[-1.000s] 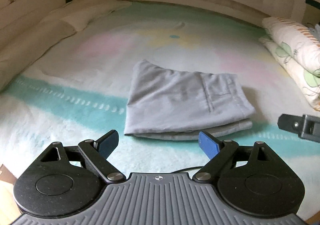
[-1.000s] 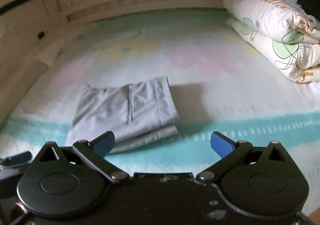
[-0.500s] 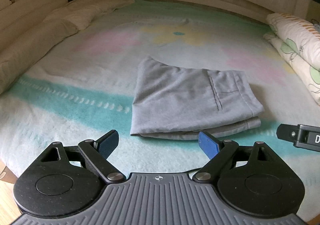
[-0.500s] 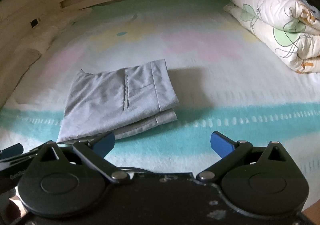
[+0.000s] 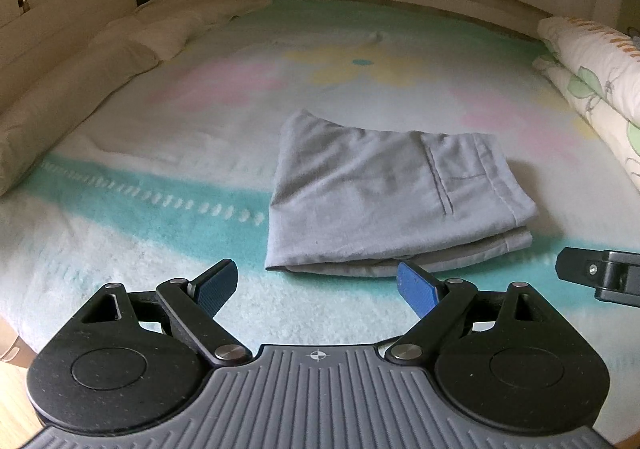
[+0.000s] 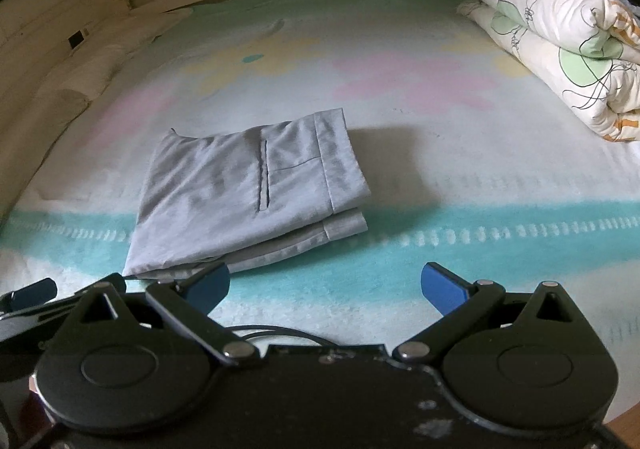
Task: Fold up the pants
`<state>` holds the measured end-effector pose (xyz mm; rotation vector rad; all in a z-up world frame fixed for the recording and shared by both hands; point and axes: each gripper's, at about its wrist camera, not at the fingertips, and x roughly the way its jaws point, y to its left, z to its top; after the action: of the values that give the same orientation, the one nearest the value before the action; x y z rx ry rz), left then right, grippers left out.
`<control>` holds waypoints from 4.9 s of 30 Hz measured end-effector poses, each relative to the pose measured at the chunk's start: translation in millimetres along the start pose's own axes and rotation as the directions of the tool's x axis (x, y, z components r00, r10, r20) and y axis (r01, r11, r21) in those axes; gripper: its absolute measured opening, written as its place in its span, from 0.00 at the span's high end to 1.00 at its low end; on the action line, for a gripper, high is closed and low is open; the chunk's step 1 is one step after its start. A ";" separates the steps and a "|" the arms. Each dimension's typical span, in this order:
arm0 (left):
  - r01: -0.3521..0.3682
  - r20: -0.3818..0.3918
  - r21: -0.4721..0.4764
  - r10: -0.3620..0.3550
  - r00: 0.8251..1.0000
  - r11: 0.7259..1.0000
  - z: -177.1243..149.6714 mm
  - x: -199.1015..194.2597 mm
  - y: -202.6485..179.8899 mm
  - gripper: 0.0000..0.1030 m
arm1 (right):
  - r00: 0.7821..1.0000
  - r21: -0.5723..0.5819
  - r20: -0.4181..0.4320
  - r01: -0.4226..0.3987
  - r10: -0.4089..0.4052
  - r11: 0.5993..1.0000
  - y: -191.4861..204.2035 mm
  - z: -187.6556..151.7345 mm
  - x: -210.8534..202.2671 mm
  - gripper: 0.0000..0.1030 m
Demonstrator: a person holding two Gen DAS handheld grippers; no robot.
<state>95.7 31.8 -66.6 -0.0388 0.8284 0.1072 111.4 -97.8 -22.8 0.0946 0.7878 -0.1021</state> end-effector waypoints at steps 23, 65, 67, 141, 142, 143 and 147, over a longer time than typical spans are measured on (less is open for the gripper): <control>0.003 -0.019 0.021 -0.002 1.000 1.000 -4.8 2.1 -4.5 0.15 | 1.000 0.004 -0.022 -0.007 0.007 1.000 -2.2 -1.3 2.0 0.00; 0.014 -0.062 0.044 -0.012 0.998 0.999 -10.6 8.3 -10.7 0.16 | 0.999 0.009 -0.046 -0.018 0.018 1.000 -2.3 -4.6 4.4 0.00; 0.013 -0.064 0.044 -0.010 0.998 0.999 -10.9 8.7 -11.1 0.16 | 0.999 0.008 -0.048 -0.018 0.019 1.000 -2.3 -5.3 4.7 0.00; 0.011 -0.075 0.067 -0.006 0.997 0.998 -14.1 11.5 -11.8 0.16 | 0.997 0.003 -0.069 -0.021 0.021 1.000 -3.7 -5.9 9.1 0.00; 0.010 -0.075 0.069 -0.005 0.997 0.998 -14.0 12.2 -10.9 0.16 | 0.997 0.003 -0.069 -0.021 0.021 1.000 -3.9 -6.4 9.3 0.00; 0.007 -0.076 0.071 -0.002 0.997 0.997 -14.0 13.1 -9.7 0.16 | 0.997 0.003 -0.069 -0.020 0.020 1.000 -3.7 -6.7 9.5 0.00; -0.009 -0.092 0.063 0.015 0.996 0.998 -15.9 18.8 -2.0 0.16 | 0.997 0.001 -0.073 -0.017 0.017 1.000 -5.6 -9.7 11.2 0.00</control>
<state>96.8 30.1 -91.1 0.0202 0.9239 0.0916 111.7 -102.8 -37.8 0.1062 0.8602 -0.0829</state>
